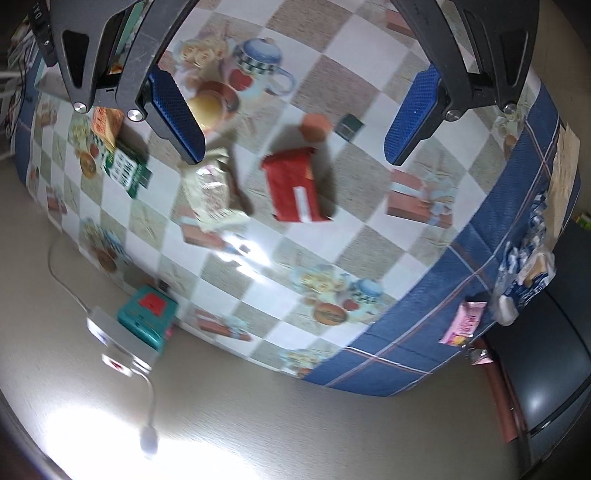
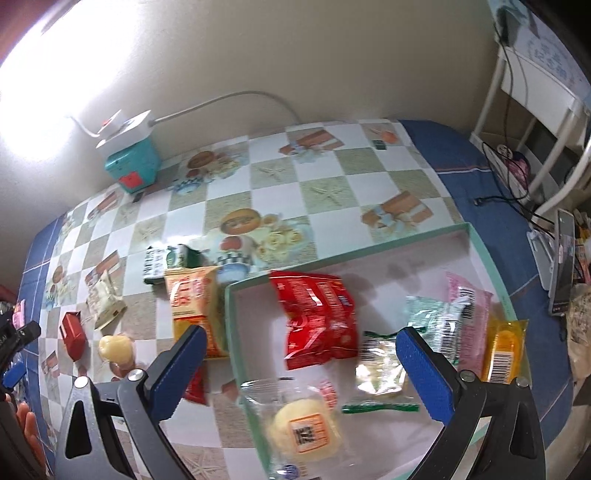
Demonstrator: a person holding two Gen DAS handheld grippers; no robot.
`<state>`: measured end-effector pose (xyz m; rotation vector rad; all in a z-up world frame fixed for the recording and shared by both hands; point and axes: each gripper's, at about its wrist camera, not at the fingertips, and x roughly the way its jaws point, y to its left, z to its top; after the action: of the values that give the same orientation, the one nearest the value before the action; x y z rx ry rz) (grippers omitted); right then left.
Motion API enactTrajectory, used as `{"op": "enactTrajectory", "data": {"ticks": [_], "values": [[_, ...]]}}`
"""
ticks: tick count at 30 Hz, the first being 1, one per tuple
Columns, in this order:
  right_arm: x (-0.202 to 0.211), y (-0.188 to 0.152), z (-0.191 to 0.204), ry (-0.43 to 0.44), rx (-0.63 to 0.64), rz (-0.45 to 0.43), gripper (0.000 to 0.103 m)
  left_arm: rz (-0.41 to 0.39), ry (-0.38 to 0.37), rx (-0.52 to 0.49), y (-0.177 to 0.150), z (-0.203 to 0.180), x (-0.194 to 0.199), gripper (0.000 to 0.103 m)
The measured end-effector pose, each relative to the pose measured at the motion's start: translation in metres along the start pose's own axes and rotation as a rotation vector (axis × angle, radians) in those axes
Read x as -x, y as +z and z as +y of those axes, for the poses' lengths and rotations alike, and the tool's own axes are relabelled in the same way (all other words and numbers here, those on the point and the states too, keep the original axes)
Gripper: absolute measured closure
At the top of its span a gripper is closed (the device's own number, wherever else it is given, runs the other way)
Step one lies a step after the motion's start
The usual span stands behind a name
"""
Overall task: Organize snacks
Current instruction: 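Move both open tools back over the snack pile, then grasp the red box with the left tool while the right tool grasps the yellow bag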
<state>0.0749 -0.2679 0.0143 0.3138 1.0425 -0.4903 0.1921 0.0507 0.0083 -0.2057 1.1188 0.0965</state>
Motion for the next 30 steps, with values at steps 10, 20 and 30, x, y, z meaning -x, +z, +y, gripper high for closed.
{"op": "enactTrajectory", "data": {"ticks": [10, 20, 30], "values": [[-0.006, -0.006, 0.046, 0.030, 0.061, 0.010, 0.000, -0.020, 0.014, 0.081, 0.012, 0.044, 0.002, 0.005], [-0.017, -0.017, 0.088, 0.058, 0.128, 0.024, 0.000, 0.001, 0.016, 0.151, 0.019, 0.080, -0.010, 0.005], [-0.030, -0.019, 0.106, 0.099, 0.144, 0.021, 0.000, 0.023, -0.023, 0.172, 0.024, 0.083, -0.028, 0.005]]}}
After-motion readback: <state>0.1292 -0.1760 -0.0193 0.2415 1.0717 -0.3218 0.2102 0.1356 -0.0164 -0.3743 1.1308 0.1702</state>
